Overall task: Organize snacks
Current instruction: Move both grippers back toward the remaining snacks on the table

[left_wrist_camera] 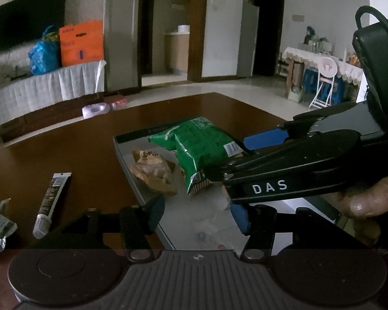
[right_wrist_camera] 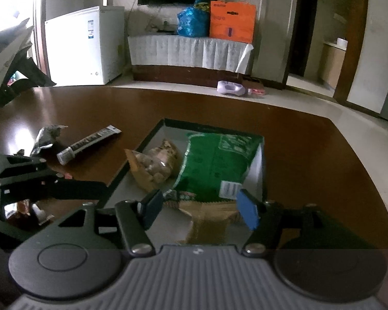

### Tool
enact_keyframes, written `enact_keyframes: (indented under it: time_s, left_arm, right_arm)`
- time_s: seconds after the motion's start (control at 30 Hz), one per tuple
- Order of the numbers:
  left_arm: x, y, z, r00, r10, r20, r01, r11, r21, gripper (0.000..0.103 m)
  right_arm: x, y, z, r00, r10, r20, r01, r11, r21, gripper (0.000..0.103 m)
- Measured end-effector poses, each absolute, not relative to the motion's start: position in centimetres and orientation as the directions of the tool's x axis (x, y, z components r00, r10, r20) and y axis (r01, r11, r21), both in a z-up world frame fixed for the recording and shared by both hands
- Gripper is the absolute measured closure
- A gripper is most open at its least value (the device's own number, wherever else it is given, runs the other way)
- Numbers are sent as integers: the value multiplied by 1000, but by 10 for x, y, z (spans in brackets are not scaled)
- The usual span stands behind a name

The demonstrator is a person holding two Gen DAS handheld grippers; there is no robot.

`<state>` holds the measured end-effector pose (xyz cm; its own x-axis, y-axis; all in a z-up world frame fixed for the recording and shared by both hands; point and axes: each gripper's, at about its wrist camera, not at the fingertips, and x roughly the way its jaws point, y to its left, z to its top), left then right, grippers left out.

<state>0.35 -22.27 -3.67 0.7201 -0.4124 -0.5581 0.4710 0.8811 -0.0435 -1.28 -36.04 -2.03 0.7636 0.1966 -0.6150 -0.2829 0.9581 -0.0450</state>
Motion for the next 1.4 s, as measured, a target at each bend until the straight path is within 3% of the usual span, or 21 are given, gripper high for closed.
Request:
enact_keyframes:
  time_s: [1.4]
  left_arm:
    - [-10, -158, -20, 786, -311, -534, 352, 936, -26, 36]
  right_arm:
    - [-15, -319, -4, 765, 276, -582, -360, 932, -32, 26]
